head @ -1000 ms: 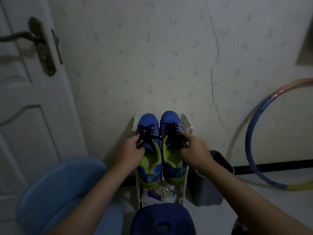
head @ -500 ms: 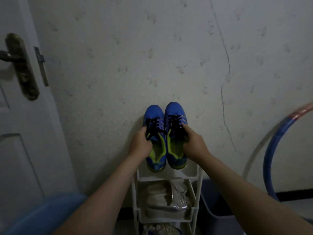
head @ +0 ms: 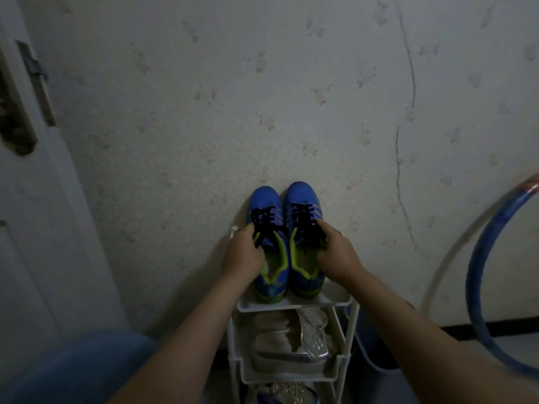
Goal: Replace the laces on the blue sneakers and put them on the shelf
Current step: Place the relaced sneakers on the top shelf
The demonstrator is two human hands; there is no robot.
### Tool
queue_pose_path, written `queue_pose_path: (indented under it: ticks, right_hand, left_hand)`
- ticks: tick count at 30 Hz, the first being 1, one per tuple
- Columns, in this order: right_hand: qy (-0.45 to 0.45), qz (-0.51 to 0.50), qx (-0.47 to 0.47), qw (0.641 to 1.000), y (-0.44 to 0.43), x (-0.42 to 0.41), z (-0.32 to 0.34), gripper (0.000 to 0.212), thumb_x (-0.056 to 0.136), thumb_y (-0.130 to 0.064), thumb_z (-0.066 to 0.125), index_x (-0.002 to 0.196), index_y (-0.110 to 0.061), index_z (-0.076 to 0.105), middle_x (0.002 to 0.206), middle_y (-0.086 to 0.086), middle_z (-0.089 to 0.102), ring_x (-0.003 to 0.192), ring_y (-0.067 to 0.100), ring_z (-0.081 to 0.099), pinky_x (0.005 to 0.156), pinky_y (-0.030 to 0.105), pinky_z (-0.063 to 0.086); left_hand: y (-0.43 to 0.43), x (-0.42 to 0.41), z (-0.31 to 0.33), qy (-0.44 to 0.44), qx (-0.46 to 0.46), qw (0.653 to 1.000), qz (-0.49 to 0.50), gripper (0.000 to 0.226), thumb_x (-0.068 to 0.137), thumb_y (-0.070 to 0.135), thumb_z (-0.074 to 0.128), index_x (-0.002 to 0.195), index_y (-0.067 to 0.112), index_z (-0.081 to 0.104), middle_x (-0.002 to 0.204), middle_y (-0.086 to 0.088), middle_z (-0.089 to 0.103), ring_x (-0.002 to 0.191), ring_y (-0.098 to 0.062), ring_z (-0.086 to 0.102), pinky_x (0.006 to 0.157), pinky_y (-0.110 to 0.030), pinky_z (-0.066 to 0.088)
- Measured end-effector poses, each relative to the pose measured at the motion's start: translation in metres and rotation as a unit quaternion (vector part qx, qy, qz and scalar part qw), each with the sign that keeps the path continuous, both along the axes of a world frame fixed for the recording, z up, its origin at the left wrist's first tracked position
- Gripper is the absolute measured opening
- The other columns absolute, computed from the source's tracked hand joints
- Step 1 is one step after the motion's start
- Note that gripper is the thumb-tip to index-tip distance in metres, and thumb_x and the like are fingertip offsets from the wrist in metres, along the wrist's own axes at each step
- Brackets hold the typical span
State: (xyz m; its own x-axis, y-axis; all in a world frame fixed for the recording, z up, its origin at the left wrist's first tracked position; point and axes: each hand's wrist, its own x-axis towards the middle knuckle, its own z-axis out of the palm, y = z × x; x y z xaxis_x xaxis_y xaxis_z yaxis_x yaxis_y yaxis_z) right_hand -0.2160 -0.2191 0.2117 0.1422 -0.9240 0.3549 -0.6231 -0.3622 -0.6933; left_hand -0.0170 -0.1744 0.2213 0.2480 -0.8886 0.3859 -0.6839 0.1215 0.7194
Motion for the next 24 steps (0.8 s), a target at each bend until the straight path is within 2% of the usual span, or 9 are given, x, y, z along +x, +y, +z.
queue_pose_path:
  ticks: [5, 8, 10, 12, 14, 16, 19, 21, 24]
  right_hand:
    - [0.014, 0.009, 0.023, 1.000, 0.003, -0.001, 0.003, 0.076, 0.082, 0.006, 0.048, 0.151, -0.022, 0.035, 0.143, 0.011, 0.052, 0.126, 0.030, 0.053, 0.097, 0.033, 0.047]
    - [0.024, 0.020, 0.038, 0.999, 0.001, -0.003, 0.000, 0.075, 0.083, -0.001, 0.049, 0.153, -0.023, 0.030, 0.145, 0.011, 0.050, 0.127, 0.031, 0.052, 0.100, 0.035, 0.047]
    - [0.045, 0.022, -0.006, 0.999, 0.004, -0.004, -0.002, 0.069, 0.086, -0.011, 0.051, 0.152, -0.021, 0.032, 0.151, 0.012, 0.040, 0.135, 0.032, 0.043, 0.107, 0.043, 0.043]
    - [0.078, -0.003, -0.131, 0.988, 0.015, -0.002, -0.003, 0.046, 0.090, -0.020, 0.057, 0.136, -0.017, 0.052, 0.145, 0.014, 0.043, 0.128, 0.031, 0.044, 0.104, 0.048, 0.043]
    - [0.127, -0.003, -0.250, 0.960, 0.033, 0.000, -0.004, 0.025, 0.087, -0.035, 0.056, 0.104, -0.019, 0.065, 0.111, 0.006, 0.057, 0.102, 0.025, 0.052, 0.089, 0.045, 0.046]
    - [0.247, 0.008, -0.238, 0.939, 0.047, 0.001, -0.011, 0.041, 0.080, -0.058, 0.051, 0.098, -0.023, 0.062, 0.096, -0.001, 0.057, 0.093, 0.022, 0.051, 0.085, 0.040, 0.042]
    - [0.410, 0.029, -0.159, 0.897, 0.053, 0.003, -0.019, 0.051, 0.078, -0.060, 0.057, 0.112, -0.021, 0.057, 0.110, 0.003, 0.061, 0.109, 0.026, 0.051, 0.094, 0.043, 0.033]
    - [0.432, 0.044, -0.137, 0.890, 0.055, 0.004, -0.014, 0.042, 0.086, -0.046, 0.060, 0.117, -0.019, 0.054, 0.118, 0.006, 0.059, 0.116, 0.028, 0.048, 0.097, 0.044, 0.031]
    - [0.422, 0.055, -0.131, 0.895, 0.056, 0.002, -0.007, 0.036, 0.086, -0.035, 0.062, 0.118, -0.020, 0.055, 0.119, 0.004, 0.059, 0.116, 0.028, 0.047, 0.095, 0.043, 0.034]
  left_hand:
    - [0.005, 0.003, -0.004, -0.007, -0.004, 1.000, -0.006, 0.043, 0.090, 0.004, 0.052, 0.129, 0.020, 0.057, 0.119, -0.004, 0.064, 0.108, -0.025, 0.061, 0.082, -0.027, 0.046]
    - [0.007, 0.004, -0.011, -0.016, 0.000, 1.000, -0.015, 0.055, 0.089, 0.006, 0.052, 0.142, 0.019, 0.044, 0.134, -0.007, 0.056, 0.122, -0.026, 0.053, 0.098, -0.036, 0.047]
    - [0.010, 0.001, -0.013, -0.043, 0.014, 0.999, -0.016, 0.067, 0.091, 0.013, 0.054, 0.152, 0.017, 0.027, 0.151, -0.008, 0.037, 0.137, -0.025, 0.037, 0.112, -0.040, 0.037]
    - [0.019, -0.004, -0.013, -0.079, -0.014, 0.996, -0.024, 0.073, 0.093, 0.021, 0.055, 0.155, 0.020, 0.017, 0.161, -0.002, 0.018, 0.146, -0.021, 0.019, 0.118, -0.035, 0.024]
    - [0.030, -0.008, -0.012, -0.132, -0.083, 0.987, -0.028, 0.064, 0.091, 0.029, 0.055, 0.149, 0.021, 0.031, 0.159, -0.001, 0.021, 0.145, -0.020, 0.020, 0.119, -0.037, 0.023]
    - [0.038, -0.008, -0.015, -0.206, -0.118, 0.971, -0.030, 0.052, 0.081, 0.044, 0.058, 0.128, 0.022, 0.054, 0.148, -0.003, 0.036, 0.138, -0.023, 0.029, 0.115, -0.044, 0.032]
    - [0.046, -0.007, -0.031, -0.272, -0.042, 0.960, -0.058, 0.062, 0.071, 0.053, 0.068, 0.123, 0.022, 0.058, 0.154, 0.000, 0.025, 0.147, -0.024, 0.012, 0.117, -0.043, 0.028]
    - [0.048, -0.004, -0.041, -0.281, -0.016, 0.958, -0.062, 0.055, 0.077, 0.041, 0.075, 0.126, 0.021, 0.061, 0.159, 0.001, 0.017, 0.150, -0.023, 0.000, 0.119, -0.042, 0.026]
    - [0.047, -0.001, -0.044, -0.291, -0.021, 0.954, -0.076, 0.046, 0.082, 0.032, 0.076, 0.124, 0.017, 0.065, 0.159, -0.001, 0.021, 0.150, -0.025, 0.002, 0.118, -0.043, 0.027]
